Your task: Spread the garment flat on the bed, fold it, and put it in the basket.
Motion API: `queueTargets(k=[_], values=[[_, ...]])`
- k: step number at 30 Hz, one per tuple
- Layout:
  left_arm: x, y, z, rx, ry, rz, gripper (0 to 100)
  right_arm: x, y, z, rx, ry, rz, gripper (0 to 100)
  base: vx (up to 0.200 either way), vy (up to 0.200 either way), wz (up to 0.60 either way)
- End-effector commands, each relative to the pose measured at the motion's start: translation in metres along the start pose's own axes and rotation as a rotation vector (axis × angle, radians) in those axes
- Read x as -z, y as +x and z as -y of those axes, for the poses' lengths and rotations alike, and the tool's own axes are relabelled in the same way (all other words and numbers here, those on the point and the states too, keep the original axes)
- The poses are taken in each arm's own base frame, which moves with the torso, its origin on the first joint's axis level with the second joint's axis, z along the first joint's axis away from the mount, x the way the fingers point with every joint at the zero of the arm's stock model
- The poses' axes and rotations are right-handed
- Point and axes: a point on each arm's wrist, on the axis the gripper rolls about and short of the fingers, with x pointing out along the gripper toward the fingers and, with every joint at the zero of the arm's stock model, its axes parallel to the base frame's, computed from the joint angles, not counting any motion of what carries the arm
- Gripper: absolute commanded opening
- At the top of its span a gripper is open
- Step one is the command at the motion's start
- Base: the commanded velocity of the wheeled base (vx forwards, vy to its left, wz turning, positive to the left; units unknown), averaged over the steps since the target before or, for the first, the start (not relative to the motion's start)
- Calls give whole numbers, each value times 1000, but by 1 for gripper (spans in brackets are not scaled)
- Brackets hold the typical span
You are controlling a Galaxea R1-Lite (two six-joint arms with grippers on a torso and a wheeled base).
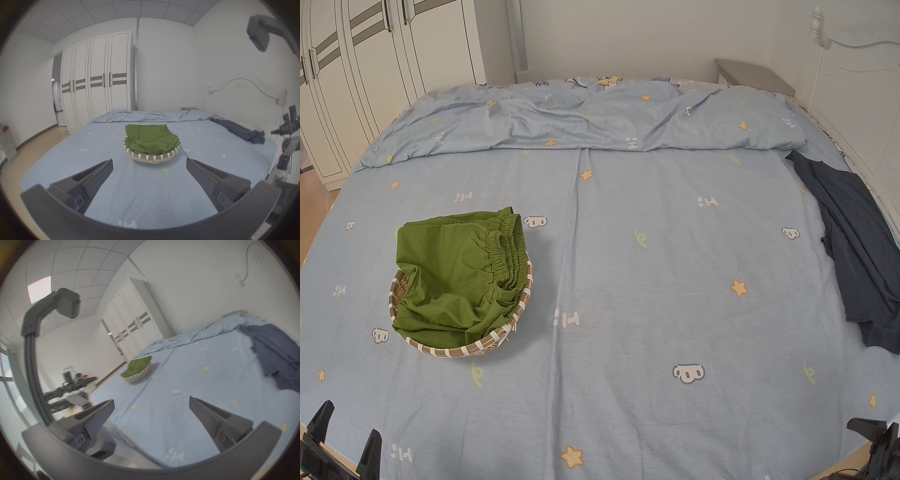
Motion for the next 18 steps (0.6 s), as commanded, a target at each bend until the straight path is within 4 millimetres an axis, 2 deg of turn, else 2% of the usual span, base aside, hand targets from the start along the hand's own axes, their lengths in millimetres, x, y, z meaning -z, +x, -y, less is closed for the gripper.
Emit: queueTargets(k=[1,5,13,18], values=[[5,-1,0,-34,71,5,100,3,0,7,281,-69,82,100,0,0,0],[10,-2,-2,-102,-28,-43,100,5,1,12,419,-113,124,100,0,0,0],[9,-1,0,-39,-11,-35,100,6,-1,16,785,-125,210,100,0,0,0],[9,-1,-1,-47,-26,-33,100,10,-4,12,764,-178,247,100,0,0,0]])
